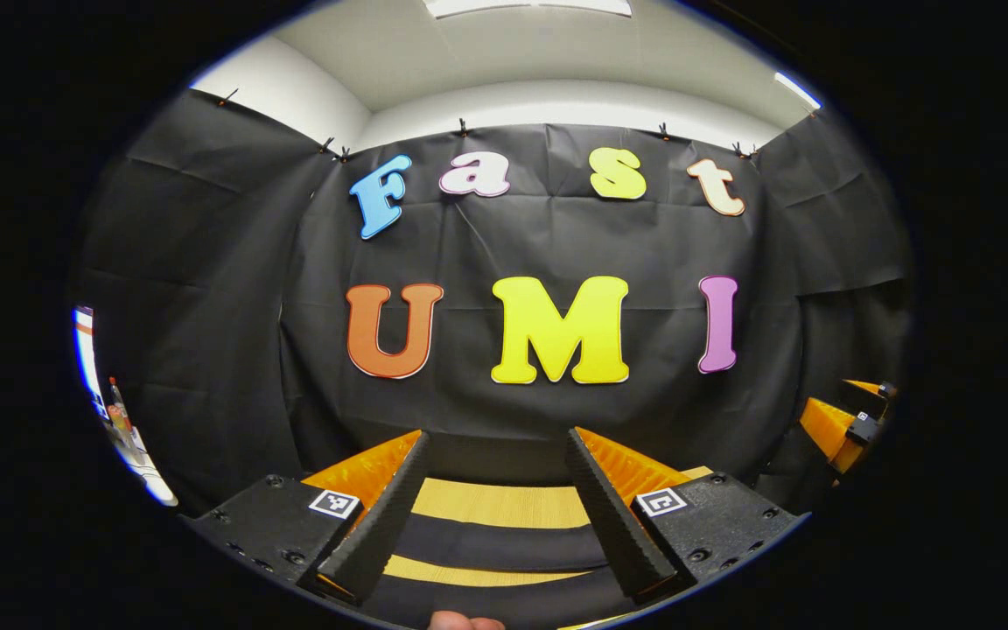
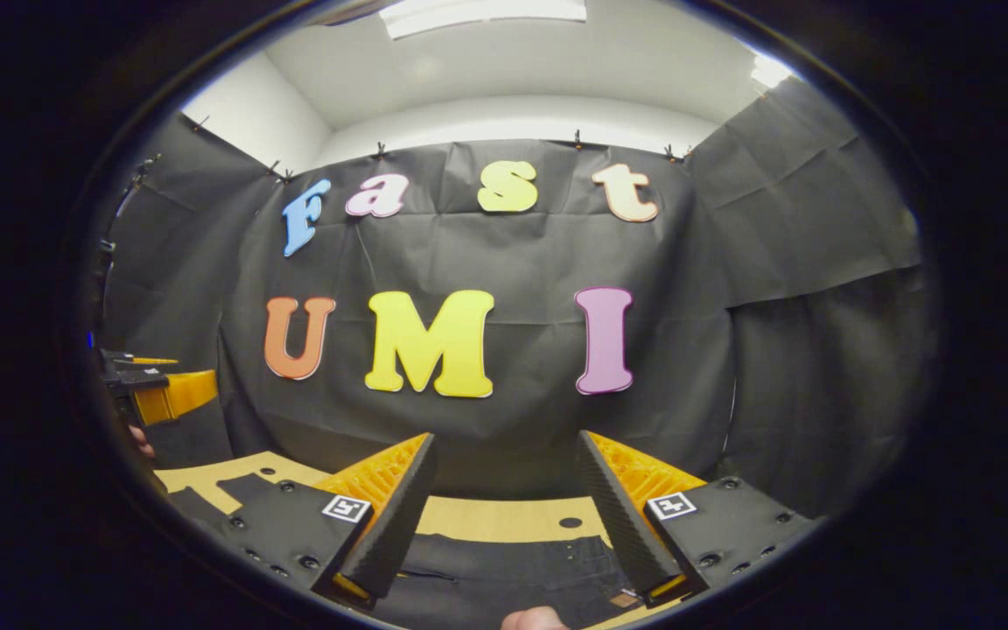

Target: Grasp the waist and the cuffs of the jeans and fold them to make the two legs overlap; first hold the waist and fold one-third of the jeans toward the cuffs, then hold the cuffs and fold the remaining one-third in the same direction to finish folding.

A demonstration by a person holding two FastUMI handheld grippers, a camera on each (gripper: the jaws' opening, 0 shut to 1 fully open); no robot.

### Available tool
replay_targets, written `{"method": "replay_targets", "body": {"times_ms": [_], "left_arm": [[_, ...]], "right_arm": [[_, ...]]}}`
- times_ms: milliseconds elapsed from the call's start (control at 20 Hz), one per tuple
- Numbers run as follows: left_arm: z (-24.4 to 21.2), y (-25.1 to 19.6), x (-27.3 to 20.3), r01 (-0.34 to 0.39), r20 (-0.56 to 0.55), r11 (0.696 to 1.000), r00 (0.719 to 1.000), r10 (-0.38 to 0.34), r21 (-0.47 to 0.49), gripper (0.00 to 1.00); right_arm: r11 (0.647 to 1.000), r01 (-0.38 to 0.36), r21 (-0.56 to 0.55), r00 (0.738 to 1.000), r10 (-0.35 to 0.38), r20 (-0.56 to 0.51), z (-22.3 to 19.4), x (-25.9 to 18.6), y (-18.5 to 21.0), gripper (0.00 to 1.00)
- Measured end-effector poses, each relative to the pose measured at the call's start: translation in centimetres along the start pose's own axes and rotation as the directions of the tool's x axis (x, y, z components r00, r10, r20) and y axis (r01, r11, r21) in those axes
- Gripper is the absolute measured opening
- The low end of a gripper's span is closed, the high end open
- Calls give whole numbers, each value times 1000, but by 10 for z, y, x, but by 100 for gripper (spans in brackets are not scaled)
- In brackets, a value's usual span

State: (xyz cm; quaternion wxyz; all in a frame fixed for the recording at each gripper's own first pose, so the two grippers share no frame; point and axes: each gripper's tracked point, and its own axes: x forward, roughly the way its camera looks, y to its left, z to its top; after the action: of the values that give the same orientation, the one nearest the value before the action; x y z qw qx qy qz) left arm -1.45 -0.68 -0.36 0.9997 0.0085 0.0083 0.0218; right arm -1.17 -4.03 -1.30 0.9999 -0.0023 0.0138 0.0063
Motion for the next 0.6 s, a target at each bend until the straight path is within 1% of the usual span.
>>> {"method": "replay_targets", "body": {"times_ms": [50, 100, 250, 300, 450, 500, 600], "left_arm": [[-1, 0, -1, -4, -2, 1000, 1000, 4, 3, 99], [-2, -1, -2, -8, -5, 1000, 1000, 8, 5, 99], [-11, 7, -6, -47, -33, 999, 998, 47, 2, 99], [-15, 12, -9, -63, -47, 998, 997, 62, -2, 99], [-27, 42, -17, -134, -77, 991, 988, 133, 4, 99], [-34, 57, -21, -161, -96, 987, 982, 161, 3, 99], [-47, 86, -27, -213, -133, 977, 969, 208, -28, 99]], "right_arm": [[1000, -5, -3, 1000, 5, -5, -2, 0, -5, 98], [1000, -8, -4, 1000, 8, -11, -4, 0, -10, 94], [1000, -11, 5, 999, 11, -33, -14, 0, -28, 95], [1000, -12, 11, 999, 12, -42, -18, 0, -33, 99], [1000, -9, 22, 998, 10, -58, -29, -1, -49, 99], [1000, 0, 20, 997, 2, -76, -34, 0, -54, 94], [999, 15, 34, 993, -11, -114, -41, -1, -62, 94]]}}
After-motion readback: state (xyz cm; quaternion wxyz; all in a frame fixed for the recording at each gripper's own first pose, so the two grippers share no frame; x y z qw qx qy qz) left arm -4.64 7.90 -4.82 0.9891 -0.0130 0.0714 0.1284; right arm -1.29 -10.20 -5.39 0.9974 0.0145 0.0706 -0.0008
